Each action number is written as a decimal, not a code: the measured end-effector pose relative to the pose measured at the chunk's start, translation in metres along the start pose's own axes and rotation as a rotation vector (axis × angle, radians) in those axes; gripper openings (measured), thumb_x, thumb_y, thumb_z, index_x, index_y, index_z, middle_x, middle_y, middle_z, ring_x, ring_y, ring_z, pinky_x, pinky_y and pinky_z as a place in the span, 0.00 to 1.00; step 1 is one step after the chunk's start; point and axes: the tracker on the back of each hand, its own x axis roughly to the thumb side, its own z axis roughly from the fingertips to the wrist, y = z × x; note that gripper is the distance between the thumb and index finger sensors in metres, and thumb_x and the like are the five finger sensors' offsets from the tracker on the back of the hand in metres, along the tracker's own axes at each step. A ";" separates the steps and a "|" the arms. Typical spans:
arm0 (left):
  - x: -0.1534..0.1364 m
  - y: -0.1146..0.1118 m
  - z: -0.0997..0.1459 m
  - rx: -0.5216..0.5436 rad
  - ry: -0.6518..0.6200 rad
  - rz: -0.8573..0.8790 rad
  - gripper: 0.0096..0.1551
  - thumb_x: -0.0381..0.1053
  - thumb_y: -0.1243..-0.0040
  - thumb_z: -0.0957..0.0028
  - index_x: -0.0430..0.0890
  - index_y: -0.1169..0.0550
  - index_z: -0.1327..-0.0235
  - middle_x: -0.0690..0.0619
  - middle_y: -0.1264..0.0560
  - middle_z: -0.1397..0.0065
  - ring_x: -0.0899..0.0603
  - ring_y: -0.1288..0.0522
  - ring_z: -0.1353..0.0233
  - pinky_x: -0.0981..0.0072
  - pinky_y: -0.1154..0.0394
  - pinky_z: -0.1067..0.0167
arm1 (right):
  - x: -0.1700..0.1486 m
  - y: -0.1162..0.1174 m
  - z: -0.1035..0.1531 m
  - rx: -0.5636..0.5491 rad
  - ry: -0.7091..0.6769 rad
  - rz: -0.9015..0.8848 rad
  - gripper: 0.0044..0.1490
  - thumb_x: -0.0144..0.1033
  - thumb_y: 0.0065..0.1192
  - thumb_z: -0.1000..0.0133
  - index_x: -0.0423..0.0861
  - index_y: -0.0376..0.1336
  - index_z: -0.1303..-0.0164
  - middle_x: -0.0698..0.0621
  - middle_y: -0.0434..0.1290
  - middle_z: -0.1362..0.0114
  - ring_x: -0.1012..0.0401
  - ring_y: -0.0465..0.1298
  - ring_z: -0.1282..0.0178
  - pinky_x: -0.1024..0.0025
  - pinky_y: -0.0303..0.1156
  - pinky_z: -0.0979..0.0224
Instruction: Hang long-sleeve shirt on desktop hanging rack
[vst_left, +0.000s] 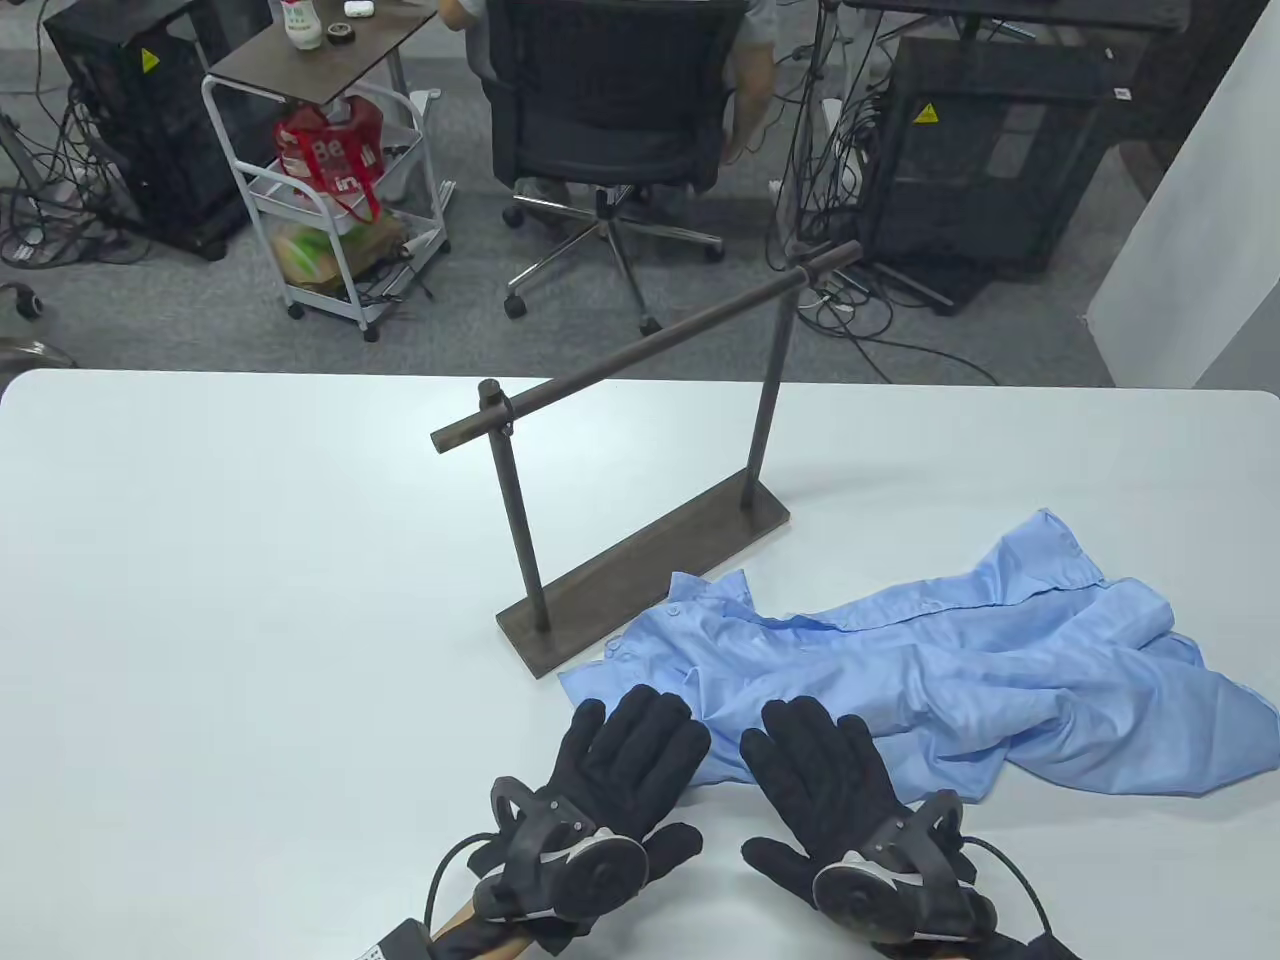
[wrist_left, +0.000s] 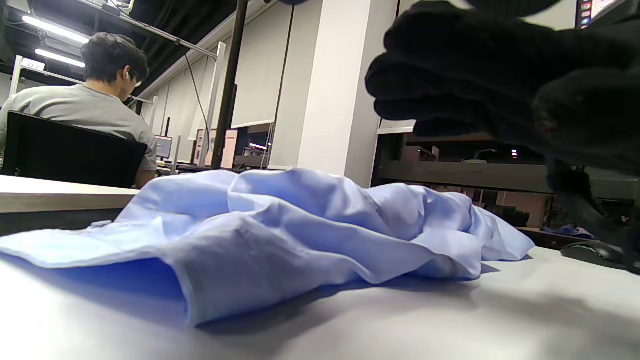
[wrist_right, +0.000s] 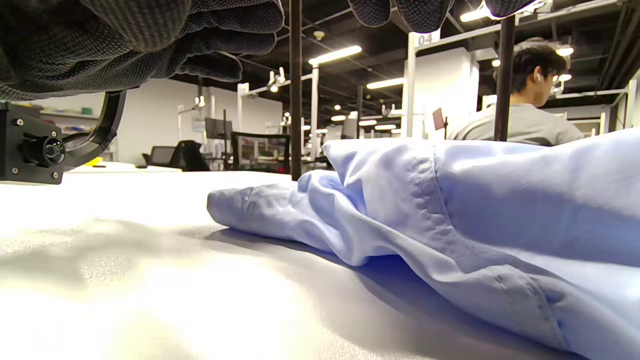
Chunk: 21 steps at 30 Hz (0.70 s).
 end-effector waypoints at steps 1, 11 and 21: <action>0.000 0.000 0.000 0.000 0.000 -0.002 0.53 0.71 0.52 0.56 0.54 0.51 0.19 0.52 0.53 0.13 0.40 0.52 0.13 0.31 0.48 0.22 | -0.001 0.000 0.000 0.000 0.004 0.005 0.56 0.60 0.53 0.44 0.46 0.35 0.16 0.34 0.42 0.11 0.34 0.47 0.13 0.27 0.48 0.22; 0.001 -0.002 -0.001 -0.022 -0.015 -0.006 0.53 0.71 0.51 0.56 0.54 0.51 0.19 0.52 0.52 0.13 0.40 0.52 0.13 0.31 0.48 0.22 | -0.012 -0.010 0.000 -0.004 0.032 0.025 0.59 0.62 0.55 0.45 0.47 0.34 0.16 0.34 0.39 0.10 0.33 0.44 0.13 0.27 0.46 0.22; -0.002 0.007 0.001 0.029 0.002 -0.012 0.53 0.71 0.51 0.56 0.54 0.51 0.19 0.52 0.52 0.13 0.40 0.52 0.13 0.31 0.48 0.22 | -0.049 -0.070 -0.019 -0.008 -0.022 0.103 0.65 0.66 0.61 0.48 0.48 0.33 0.15 0.35 0.37 0.09 0.33 0.44 0.12 0.26 0.46 0.20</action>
